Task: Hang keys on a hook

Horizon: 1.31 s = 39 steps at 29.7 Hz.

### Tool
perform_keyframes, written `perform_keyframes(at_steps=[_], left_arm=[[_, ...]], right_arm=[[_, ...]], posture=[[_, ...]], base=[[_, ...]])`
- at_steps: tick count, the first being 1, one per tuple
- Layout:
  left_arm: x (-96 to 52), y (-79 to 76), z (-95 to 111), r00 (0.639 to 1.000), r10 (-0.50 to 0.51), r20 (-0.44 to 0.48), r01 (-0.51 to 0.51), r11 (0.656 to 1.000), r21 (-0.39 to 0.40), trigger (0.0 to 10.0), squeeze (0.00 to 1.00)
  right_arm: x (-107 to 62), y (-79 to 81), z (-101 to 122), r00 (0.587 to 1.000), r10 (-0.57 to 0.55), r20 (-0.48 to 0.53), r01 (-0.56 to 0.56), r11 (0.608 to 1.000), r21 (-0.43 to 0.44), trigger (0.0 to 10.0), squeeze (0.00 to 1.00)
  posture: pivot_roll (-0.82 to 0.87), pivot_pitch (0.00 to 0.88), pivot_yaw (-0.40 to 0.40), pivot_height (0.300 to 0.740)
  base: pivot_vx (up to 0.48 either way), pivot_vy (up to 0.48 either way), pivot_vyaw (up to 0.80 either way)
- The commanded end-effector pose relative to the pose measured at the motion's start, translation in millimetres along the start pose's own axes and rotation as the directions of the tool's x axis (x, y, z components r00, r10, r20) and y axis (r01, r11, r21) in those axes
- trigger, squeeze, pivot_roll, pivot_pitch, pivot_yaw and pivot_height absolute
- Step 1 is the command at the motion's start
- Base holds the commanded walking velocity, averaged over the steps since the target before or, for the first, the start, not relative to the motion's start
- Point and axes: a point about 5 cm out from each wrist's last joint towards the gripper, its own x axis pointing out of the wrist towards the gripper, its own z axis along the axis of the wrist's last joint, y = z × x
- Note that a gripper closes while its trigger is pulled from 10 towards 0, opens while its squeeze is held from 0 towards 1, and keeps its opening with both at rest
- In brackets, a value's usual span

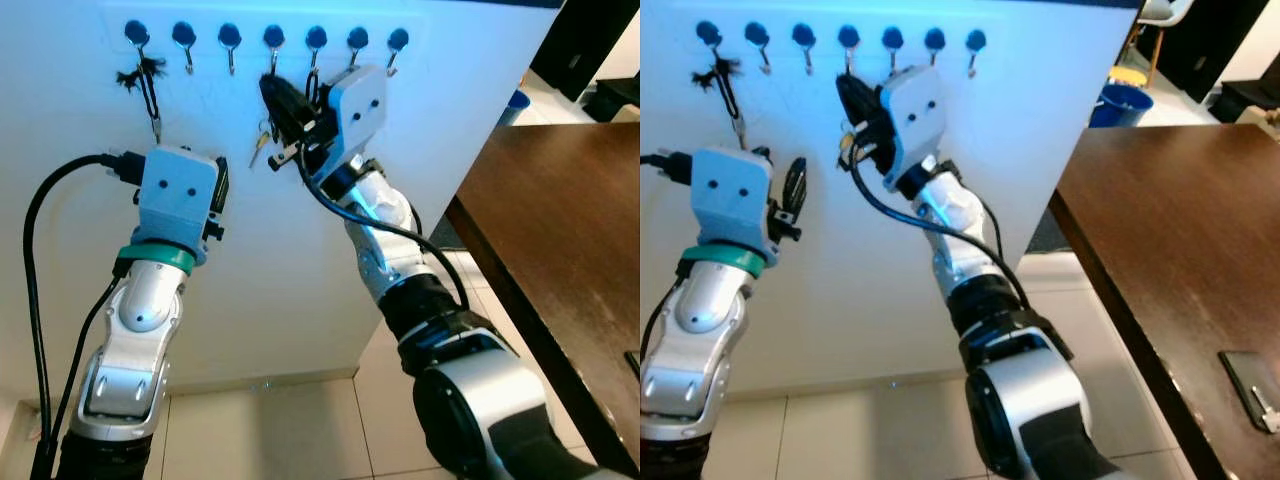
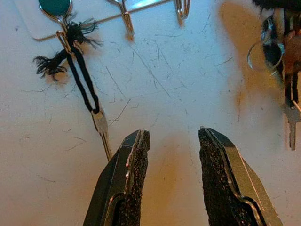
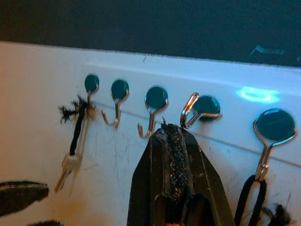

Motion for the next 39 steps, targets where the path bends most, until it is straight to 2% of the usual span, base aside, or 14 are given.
perform_keyframes(at_steps=[1,12,15,23,25,32,39], left_arm=[[-2.5,-2.3,-6.4,1.0,-0.01,-0.021,0.011,1.0,0.003,10.0,0.0],[-2.8,-2.7,-6.1,1.0,-0.01,-0.019,0.01,1.0,0.005,10.0,0.0],[-3.3,-2.0,-5.9,1.0,-0.007,-0.02,0.007,1.0,0.007,10.0,0.0],[-2.5,-1.1,-5.3,1.0,-0.006,-0.02,0.006,1.0,0.005,10.0,0.0],[-2.3,-1.1,-5.7,1.0,-0.008,-0.021,0.008,1.0,0.005,10.0,0.0],[-0.9,-1.3,-5.3,1.0,-0.009,-0.018,0.01,1.0,0.007,10.0,0.0],[-2.0,-0.5,-5.1,1.0,-0.007,-0.019,0.007,1.0,0.01,10.0,0.0]], right_arm=[[-0.3,2.2,2.8,1.0,0.005,0.028,-0.005,1.0,-0.006,10.0,0.0],[4.6,0.0,11.1,0.997,-0.005,0.074,0.006,1.0,-0.017,10.0,0.0],[-1.8,6.0,8.9,0.997,0.019,0.078,-0.018,1.0,-0.009,10.0,0.0],[-18.4,9.2,4.3,0.997,0.001,0.077,-0.002,1.0,0.019,10.0,0.0],[-17.7,8.0,5.4,0.997,-0.005,0.081,0.004,1.0,0.019,10.0,0.0],[4.8,0.5,14.9,0.996,-0.015,0.086,0.015,1.0,-0.001,10.0,0.0],[15.9,2.0,14.1,0.999,-0.02,0.046,0.019,1.0,0.016,10.0,0.0]], posture=[[0.14,0.148,0.039,0.74],[0.15,0.145,0.034,0.74],[0.15,0.152,0.035,0.74],[0.15,0.163,0.038,0.74],[0.14,0.164,0.041,0.74],[0.15,0.162,0.038,0.74],[0.16,0.171,0.034,0.74]], base=[[0.0,0.0,0.0],[0.0,0.0,0.0],[0.0,0.0,0.0],[0.0,0.0,0.0],[0.0,0.0,0.0],[0.0,0.0,0.0],[0.0,0.0,0.0]])
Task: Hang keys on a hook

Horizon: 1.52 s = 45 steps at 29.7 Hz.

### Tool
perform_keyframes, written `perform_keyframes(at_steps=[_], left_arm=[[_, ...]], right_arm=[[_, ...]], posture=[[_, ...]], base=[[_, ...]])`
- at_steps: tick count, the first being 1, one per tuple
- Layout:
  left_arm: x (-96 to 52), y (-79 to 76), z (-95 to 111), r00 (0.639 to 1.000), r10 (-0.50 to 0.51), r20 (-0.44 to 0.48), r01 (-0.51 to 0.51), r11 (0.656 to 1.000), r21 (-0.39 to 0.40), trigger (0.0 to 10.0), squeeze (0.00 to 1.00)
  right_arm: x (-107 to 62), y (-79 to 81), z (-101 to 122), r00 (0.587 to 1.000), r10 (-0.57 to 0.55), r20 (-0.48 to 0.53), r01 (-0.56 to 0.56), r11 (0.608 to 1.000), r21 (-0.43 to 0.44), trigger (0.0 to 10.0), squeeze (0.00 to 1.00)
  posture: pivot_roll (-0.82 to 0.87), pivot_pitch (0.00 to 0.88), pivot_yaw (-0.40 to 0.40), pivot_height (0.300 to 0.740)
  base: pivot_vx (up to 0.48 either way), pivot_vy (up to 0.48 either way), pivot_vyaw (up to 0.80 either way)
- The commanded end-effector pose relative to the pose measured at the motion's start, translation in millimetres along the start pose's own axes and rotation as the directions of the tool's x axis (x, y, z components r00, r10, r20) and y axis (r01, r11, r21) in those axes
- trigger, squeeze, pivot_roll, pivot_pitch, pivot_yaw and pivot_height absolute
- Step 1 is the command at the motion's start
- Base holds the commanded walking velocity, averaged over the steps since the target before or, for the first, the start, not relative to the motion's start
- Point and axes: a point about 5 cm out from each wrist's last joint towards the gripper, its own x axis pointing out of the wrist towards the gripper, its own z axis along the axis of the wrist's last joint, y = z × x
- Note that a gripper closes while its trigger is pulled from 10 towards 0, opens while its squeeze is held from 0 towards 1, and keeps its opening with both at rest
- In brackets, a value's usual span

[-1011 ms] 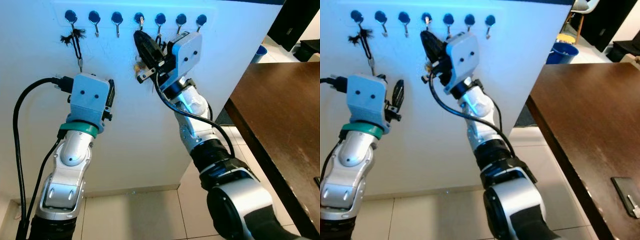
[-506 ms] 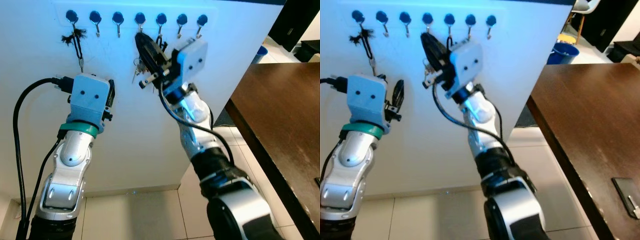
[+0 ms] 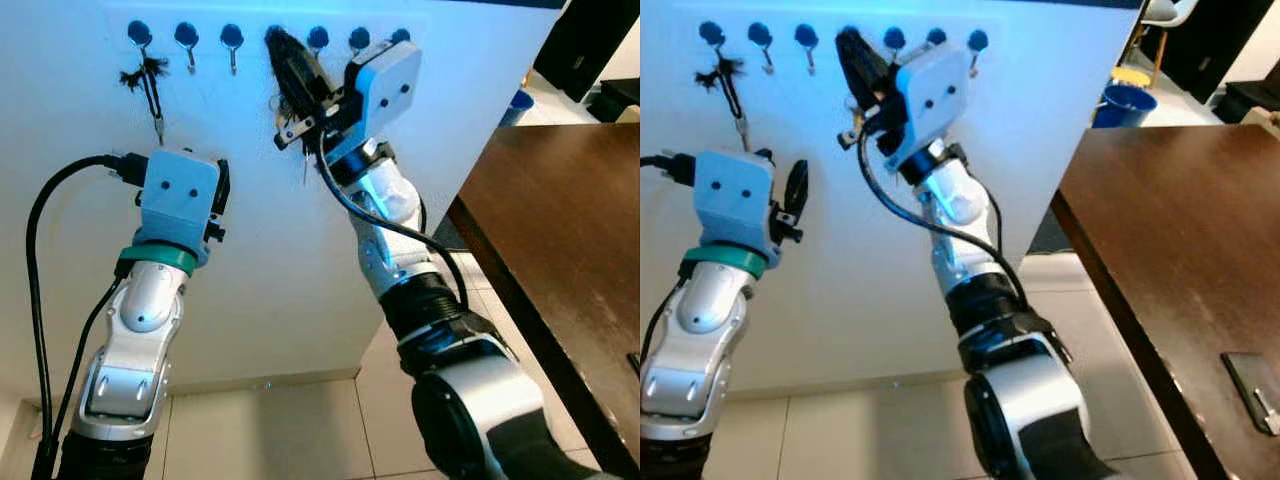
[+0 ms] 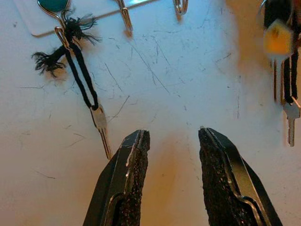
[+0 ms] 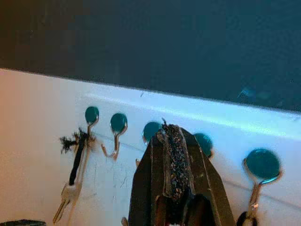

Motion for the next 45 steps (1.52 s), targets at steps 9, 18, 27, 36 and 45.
perform_keyframes(at_steps=[9,18,27,36,45], left_arm=[[-2.6,-0.2,-4.4,1.0,-0.005,-0.018,0.005,1.0,0.009,10.0,0.0],[-2.9,0.0,-5.1,1.0,-0.005,-0.02,0.005,1.0,0.011,10.0,0.0],[-2.9,0.0,-5.3,1.0,-0.006,-0.021,0.006,1.0,0.01,10.0,0.0],[-2.9,0.6,-5.7,1.0,-0.006,-0.023,0.007,1.0,0.011,10.0,0.0],[-2.5,0.2,-5.7,1.0,-0.008,-0.021,0.008,1.0,0.01,10.0,0.0]], right_arm=[[13.3,0.1,-0.5,0.999,-0.026,-0.039,0.027,1.0,0.009,10.0,0.0],[17.2,-5.4,2.4,0.998,-0.05,-0.041,0.049,0.998,-0.039,10.0,0.0],[15.3,-9.1,-1.4,0.995,-0.077,-0.067,0.074,0.996,-0.048,10.0,0.0],[-2.3,-12.4,-20.0,0.981,-0.124,-0.147,0.122,0.992,-0.019,10.0,0.0],[-21.2,-1.0,-41.2,0.968,-0.054,-0.246,0.04,0.997,-0.063,10.0,0.0]], posture=[[0.16,0.176,0.034,0.74],[0.16,0.177,0.034,0.74],[0.16,0.178,0.036,0.74],[0.16,0.176,0.04,0.74],[0.16,0.169,0.043,0.74]], base=[[0.0,0.0,0.0],[0.0,0.0,0.0],[0.0,0.0,0.0],[0.0,0.0,0.0],[0.0,0.0,0.0]])
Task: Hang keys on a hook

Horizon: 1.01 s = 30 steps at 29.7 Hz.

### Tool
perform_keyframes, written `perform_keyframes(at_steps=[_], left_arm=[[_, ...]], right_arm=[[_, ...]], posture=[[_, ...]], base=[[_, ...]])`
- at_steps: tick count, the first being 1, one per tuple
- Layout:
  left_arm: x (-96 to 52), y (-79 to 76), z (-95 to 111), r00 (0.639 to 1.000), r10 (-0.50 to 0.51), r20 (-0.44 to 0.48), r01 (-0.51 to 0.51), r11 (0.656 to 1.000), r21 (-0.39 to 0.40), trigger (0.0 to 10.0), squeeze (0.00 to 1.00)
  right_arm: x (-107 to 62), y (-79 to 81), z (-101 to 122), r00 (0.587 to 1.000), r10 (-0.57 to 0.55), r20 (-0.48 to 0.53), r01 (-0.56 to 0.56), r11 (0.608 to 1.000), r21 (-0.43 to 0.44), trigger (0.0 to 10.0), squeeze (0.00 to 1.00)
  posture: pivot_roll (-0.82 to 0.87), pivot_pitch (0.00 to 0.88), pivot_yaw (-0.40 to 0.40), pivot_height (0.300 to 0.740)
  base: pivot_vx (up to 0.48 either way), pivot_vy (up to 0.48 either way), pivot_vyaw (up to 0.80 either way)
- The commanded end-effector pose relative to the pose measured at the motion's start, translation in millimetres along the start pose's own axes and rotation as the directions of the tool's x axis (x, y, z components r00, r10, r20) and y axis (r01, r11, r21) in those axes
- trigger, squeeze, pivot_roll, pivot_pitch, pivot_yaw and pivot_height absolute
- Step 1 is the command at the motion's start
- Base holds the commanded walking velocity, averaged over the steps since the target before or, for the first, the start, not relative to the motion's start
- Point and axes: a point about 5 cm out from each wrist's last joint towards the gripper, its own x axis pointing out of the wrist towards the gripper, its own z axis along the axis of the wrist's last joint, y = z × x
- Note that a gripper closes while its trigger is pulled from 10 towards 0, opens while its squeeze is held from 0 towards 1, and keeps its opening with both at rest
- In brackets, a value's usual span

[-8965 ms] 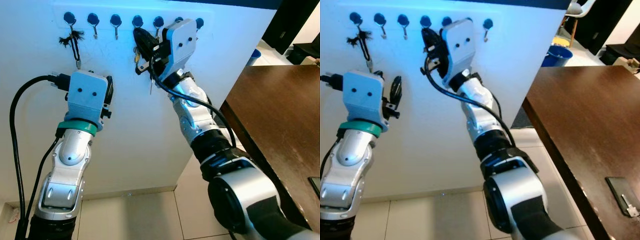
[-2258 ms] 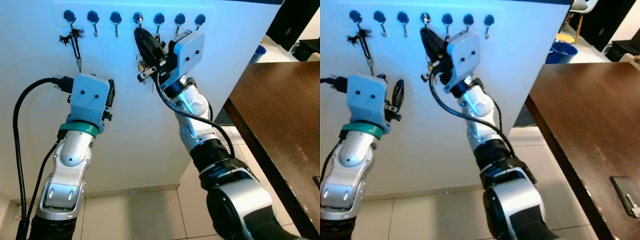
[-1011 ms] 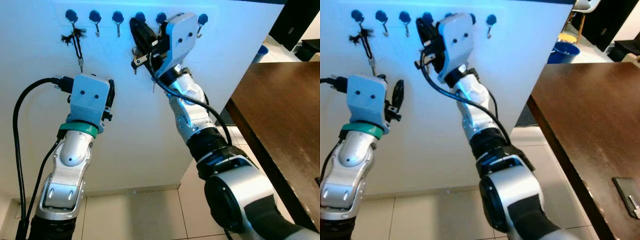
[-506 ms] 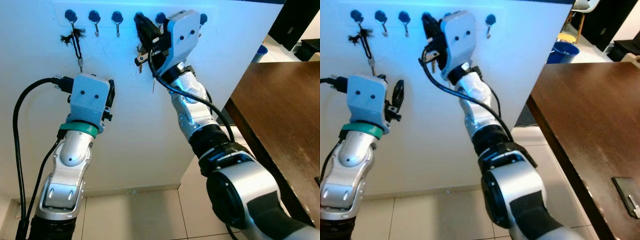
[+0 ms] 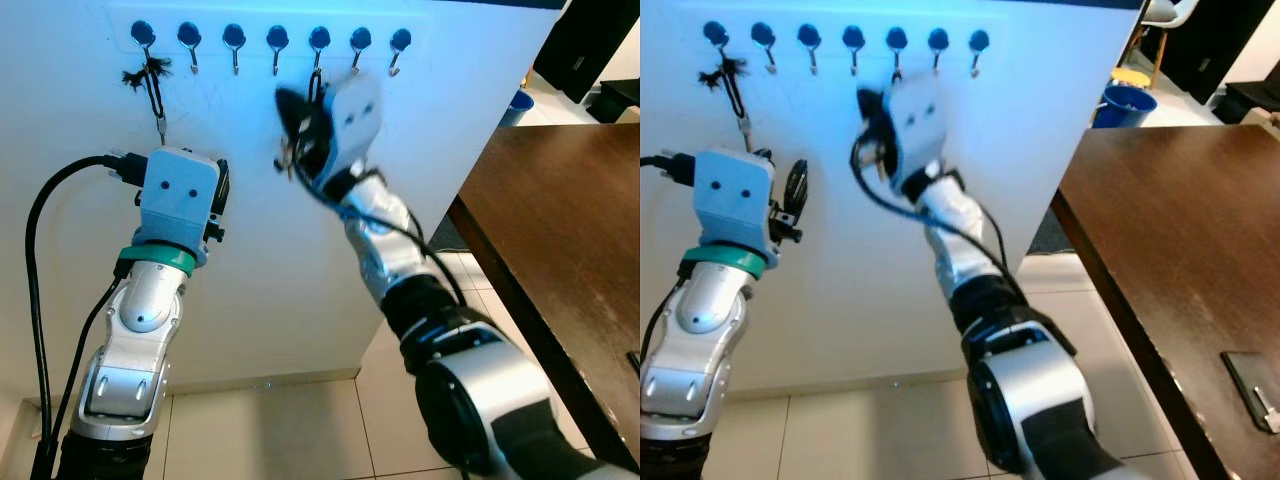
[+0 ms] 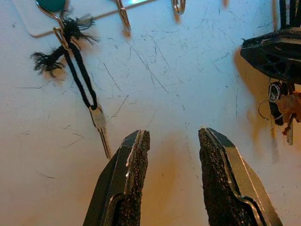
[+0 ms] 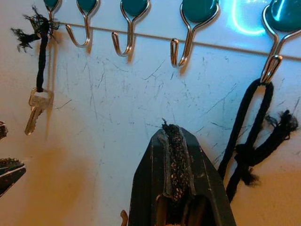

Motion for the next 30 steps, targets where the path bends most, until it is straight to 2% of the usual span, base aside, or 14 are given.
perform_keyframes(at_steps=[1,6,11,14,16,17,21,30], left_arm=[[-2.4,0.0,-5.6,1.0,-0.006,-0.02,0.007,1.0,0.009,10.0,0.0],[-2.6,-0.7,-5.8,1.0,-0.009,-0.021,0.009,1.0,0.008,10.0,0.0],[-2.9,-1.5,-6.3,1.0,-0.012,-0.022,0.012,1.0,0.007,10.0,0.0],[-3.1,-1.9,-6.6,1.0,-0.013,-0.022,0.014,1.0,0.007,10.0,0.0],[-3.2,-2.3,-6.9,1.0,-0.015,-0.024,0.016,1.0,0.007,10.0,0.0],[-3.2,-2.3,-6.9,1.0,-0.015,-0.024,0.016,1.0,0.007,10.0,0.0],[-3.3,-2.2,-6.4,1.0,-0.016,-0.024,0.016,1.0,0.007,10.0,0.0],[-4.7,-1.2,-5.9,1.0,-0.014,-0.027,0.014,1.0,0.01,10.0,0.0]], right_arm=[[1.9,2.1,2.9,1.0,0.014,0.013,-0.014,1.0,-0.016,10.0,0.0],[-1.2,-0.6,10.0,0.995,-0.02,0.099,0.02,1.0,0.0,10.0,0.0],[0.7,1.3,22.6,0.983,0.011,0.184,-0.009,1.0,-0.016,10.0,0.0],[3.2,3.1,32.0,0.972,0.043,0.232,-0.034,0.999,-0.042,10.0,0.0],[8.5,1.3,46.8,0.957,0.049,0.286,-0.015,0.993,-0.121,10.0,0.0],[8.5,1.3,46.8,0.957,0.049,0.286,-0.015,0.993,-0.121,10.0,0.0],[15.8,-3.5,55.8,0.957,0.012,0.291,0.052,0.976,-0.211,10.0,0.0],[20.1,-1.3,51.9,0.969,0.007,0.246,0.048,0.976,-0.214,10.0,0.0]], posture=[[0.16,0.169,0.043,0.74],[0.15,0.164,0.045,0.74],[0.15,0.157,0.047,0.74],[0.15,0.157,0.048,0.74],[0.15,0.156,0.048,0.74],[0.15,0.156,0.048,0.74],[0.16,0.162,0.045,0.74],[0.17,0.176,0.044,0.74]], base=[[0.0,0.0,0.0],[0.0,0.0,0.0],[0.0,0.0,0.0],[0.0,0.0,0.0],[0.0,0.0,0.0],[0.0,0.0,0.0],[0.0,0.0,0.0],[0.0,0.0,0.0]])
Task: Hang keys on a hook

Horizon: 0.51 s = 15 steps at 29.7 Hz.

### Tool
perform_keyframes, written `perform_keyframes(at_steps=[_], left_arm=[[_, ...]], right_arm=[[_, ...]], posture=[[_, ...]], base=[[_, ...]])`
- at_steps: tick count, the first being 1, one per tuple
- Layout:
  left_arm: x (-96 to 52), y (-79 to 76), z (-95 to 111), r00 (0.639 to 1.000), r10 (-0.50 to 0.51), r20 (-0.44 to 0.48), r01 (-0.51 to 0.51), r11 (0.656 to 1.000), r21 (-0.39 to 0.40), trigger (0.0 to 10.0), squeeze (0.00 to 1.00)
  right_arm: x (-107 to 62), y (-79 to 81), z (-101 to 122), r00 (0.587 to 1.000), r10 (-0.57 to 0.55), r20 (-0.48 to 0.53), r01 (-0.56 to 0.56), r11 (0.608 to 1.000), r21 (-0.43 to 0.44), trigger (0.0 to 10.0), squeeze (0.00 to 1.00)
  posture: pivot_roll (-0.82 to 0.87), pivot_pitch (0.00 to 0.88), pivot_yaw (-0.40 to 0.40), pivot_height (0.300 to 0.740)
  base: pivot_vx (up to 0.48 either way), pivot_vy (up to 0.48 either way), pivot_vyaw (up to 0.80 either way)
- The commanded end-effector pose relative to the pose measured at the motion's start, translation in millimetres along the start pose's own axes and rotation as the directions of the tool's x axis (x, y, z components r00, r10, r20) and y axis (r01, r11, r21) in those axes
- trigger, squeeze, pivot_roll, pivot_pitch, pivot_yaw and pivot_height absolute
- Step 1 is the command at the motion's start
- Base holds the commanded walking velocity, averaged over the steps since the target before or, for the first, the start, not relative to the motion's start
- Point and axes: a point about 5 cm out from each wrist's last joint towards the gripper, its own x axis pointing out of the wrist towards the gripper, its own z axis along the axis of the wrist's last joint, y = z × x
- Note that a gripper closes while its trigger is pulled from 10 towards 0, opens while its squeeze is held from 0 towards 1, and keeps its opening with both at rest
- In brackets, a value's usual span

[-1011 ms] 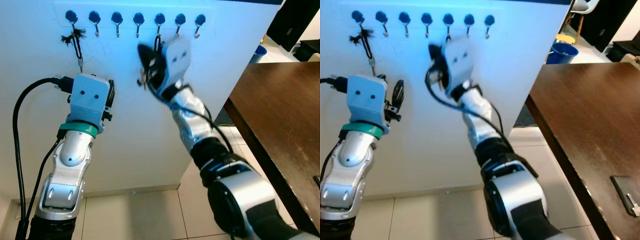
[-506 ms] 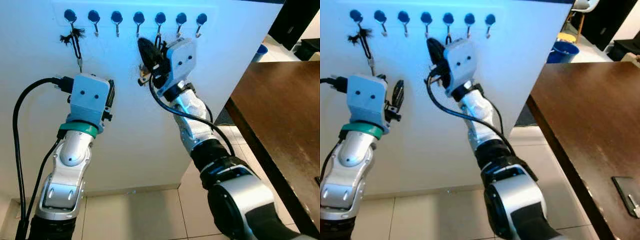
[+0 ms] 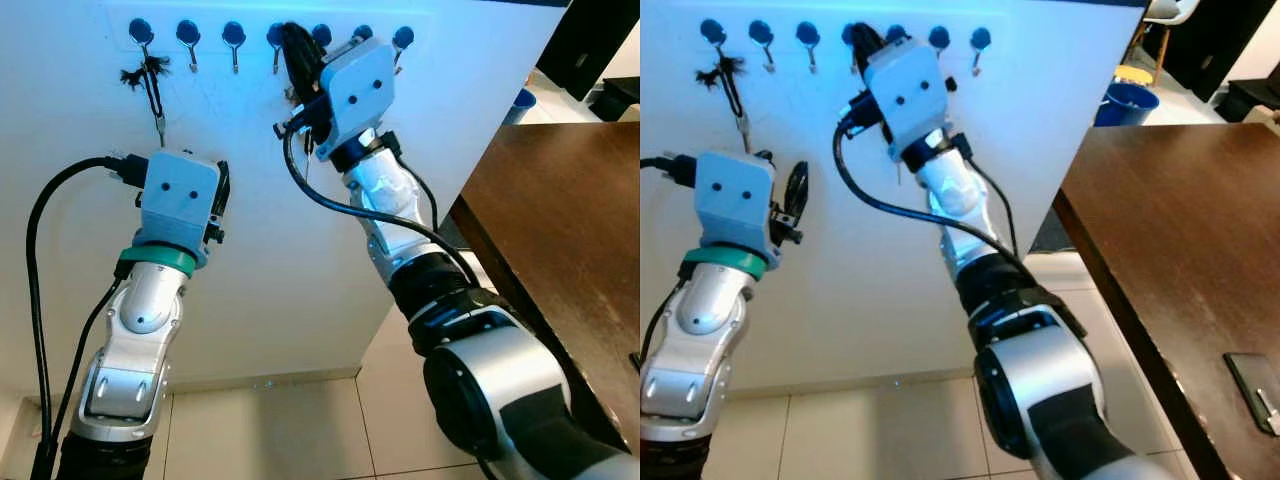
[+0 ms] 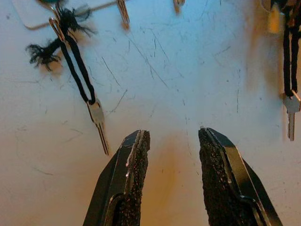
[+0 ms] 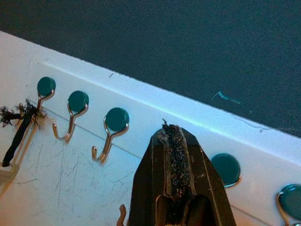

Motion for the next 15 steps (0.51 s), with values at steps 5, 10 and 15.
perform_keyframes(at_steps=[5,10,15], left_arm=[[-3.5,-0.9,-2.9,1.0,-0.009,-0.018,0.009,1.0,0.008,10.0,0.0],[-3.5,-0.7,-3.3,1.0,-0.009,-0.02,0.009,1.0,0.009,10.0,0.0],[-3.5,-0.9,-3.6,1.0,-0.01,-0.022,0.01,1.0,0.008,10.0,0.0]], right_arm=[[2.2,8.5,-4.6,0.999,0.032,-0.04,-0.031,0.999,0.028,10.0,0.0],[0.9,12.4,-9.3,0.997,0.042,-0.071,-0.04,0.999,0.028,10.0,0.0],[-0.2,17.9,-13.6,0.992,0.069,-0.103,-0.066,0.997,0.027,10.0,0.0]], posture=[[0.17,0.184,0.043,0.74],[0.17,0.189,0.045,0.74],[0.17,0.19,0.047,0.74]], base=[[0.0,0.0,0.0],[0.0,0.0,0.0],[0.0,0.0,0.0]])
